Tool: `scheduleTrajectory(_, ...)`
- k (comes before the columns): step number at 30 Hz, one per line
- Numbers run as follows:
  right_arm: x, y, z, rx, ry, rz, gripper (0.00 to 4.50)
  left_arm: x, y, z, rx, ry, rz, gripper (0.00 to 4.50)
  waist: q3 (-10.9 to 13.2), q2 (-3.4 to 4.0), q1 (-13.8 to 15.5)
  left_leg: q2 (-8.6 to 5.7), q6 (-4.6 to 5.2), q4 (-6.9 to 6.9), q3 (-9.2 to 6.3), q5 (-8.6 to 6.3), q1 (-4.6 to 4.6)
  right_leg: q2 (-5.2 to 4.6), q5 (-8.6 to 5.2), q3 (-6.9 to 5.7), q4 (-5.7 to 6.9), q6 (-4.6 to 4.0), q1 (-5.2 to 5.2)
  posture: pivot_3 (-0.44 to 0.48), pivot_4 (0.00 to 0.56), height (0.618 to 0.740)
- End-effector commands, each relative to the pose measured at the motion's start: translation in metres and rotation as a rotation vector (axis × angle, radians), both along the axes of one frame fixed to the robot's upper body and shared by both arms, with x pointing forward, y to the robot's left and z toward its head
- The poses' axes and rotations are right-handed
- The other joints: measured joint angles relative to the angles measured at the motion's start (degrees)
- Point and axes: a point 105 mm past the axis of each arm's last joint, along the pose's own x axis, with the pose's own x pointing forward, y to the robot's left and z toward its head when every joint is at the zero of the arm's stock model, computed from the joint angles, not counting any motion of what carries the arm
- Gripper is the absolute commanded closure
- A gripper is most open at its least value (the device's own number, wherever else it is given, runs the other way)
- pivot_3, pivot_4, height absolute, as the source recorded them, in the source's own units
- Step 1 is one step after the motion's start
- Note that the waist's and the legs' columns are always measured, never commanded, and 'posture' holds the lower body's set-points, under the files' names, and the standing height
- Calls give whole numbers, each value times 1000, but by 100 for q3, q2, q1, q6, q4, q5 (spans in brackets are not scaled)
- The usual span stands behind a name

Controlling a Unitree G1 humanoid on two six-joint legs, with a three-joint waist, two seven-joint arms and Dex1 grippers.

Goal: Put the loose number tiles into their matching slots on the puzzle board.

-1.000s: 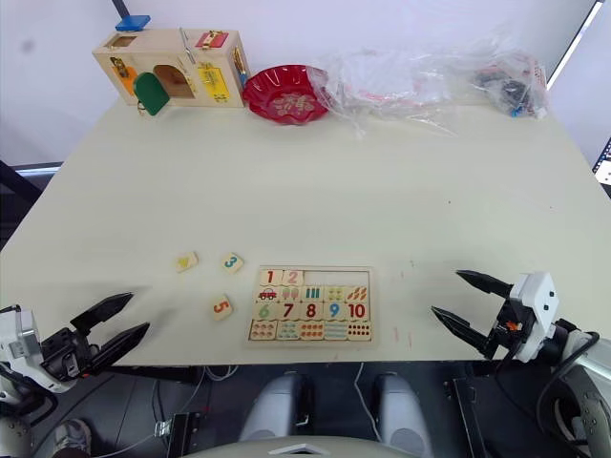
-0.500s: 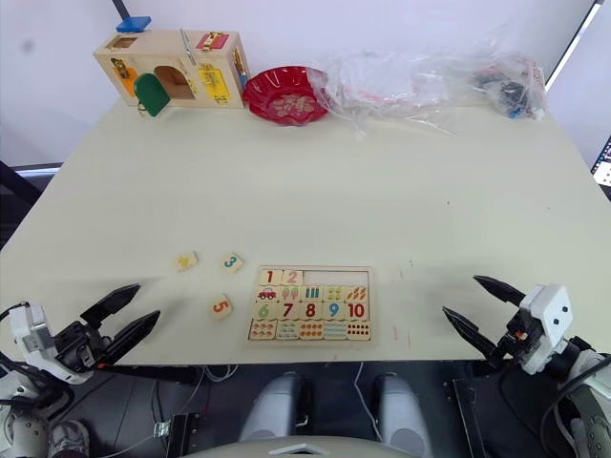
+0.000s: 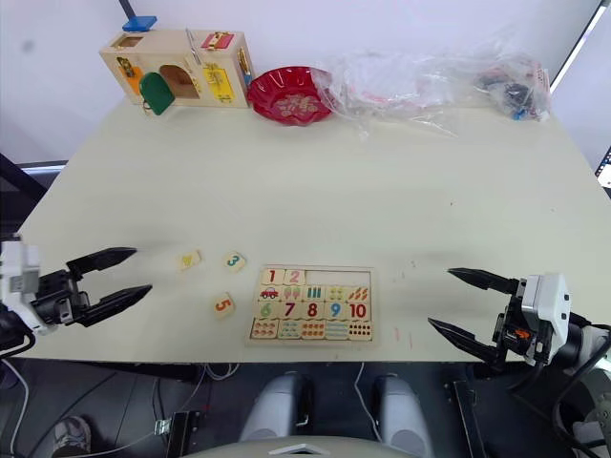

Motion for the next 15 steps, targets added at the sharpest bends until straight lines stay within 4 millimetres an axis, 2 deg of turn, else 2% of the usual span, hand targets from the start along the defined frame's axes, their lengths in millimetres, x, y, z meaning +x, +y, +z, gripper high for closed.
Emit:
scheduleTrajectory(1,-2,2,14,16,-29,65,130,6,-7,13,89,35,-135,0,0,-1,12,0,0,0,9,0,0,3,0,-2,0,0,2,0,150,740)
scheduleTrajectory(4,-2,2,19,14,-31,97,130,19,-15,17,158,50,-204,0,2,2,34,4,0,1,5,1,0,14,-3,-2,0,3,3,0,150,740)
scheduleTrajectory(8,-1,1,23,2,-37,119,130,49,-36,19,257,46,-286,0,2,2,41,4,0,7,2,2,1,28,-2,6,2,3,12,0,150,740)
scheduleTrajectory(15,0,3,23,5,-46,110,130,73,-53,12,338,26,-400,0,2,-1,16,5,0,9,4,2,-1,40,6,21,8,8,10,0,150,740)
